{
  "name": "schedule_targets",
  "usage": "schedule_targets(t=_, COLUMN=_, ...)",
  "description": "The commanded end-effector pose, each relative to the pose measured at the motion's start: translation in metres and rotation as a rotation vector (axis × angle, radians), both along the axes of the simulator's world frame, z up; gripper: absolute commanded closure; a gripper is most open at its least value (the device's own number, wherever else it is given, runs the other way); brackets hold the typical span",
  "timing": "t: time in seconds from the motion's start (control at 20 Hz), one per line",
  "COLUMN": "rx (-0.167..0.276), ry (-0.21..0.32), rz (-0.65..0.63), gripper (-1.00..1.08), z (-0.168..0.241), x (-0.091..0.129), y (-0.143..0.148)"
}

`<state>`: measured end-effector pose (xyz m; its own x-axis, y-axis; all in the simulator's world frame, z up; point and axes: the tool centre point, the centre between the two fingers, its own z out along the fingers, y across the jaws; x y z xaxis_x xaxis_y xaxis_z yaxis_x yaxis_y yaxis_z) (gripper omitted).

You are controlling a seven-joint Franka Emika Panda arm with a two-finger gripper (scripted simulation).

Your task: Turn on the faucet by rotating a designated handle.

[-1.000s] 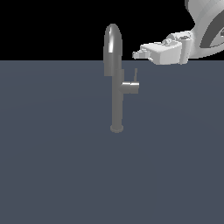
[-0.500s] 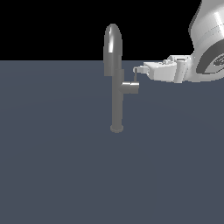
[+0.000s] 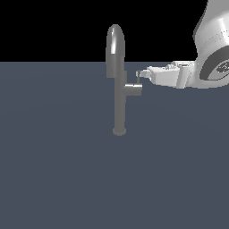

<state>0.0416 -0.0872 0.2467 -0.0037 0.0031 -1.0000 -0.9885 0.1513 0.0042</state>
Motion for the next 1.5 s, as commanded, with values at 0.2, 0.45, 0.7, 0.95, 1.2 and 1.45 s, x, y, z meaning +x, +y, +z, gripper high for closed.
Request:
schedule_targets(t=0.2, rx=-0.003, ry=-0.003, rz=0.003, gripper=1.08, z=0.001, x=0.0, y=0.0)
schedule_targets(t=0.45, rx=-0.003, ry=-0.003, rz=0.003, gripper=1.08, z=0.007, x=-0.013, y=0.002)
schedule_targets(t=0.7, rx=-0.003, ry=-0.003, rz=0.003, gripper=1.08, z=0.012, x=-0.025, y=0.004)
schedule_targets(t=0.95, rx=-0.004, ry=-0.003, rz=0.002, gripper=1.08, z=0.011, x=-0.034, y=0.005)
schedule_targets(t=1.2, rx=-0.003, ry=-0.003, rz=0.003, gripper=1.08, z=0.011, x=-0.05, y=0.008)
schedule_targets(t=1.45, rx=-0.008, ry=-0.011, rz=-0.002, gripper=1.08, z=0.011, x=-0.053, y=0.008)
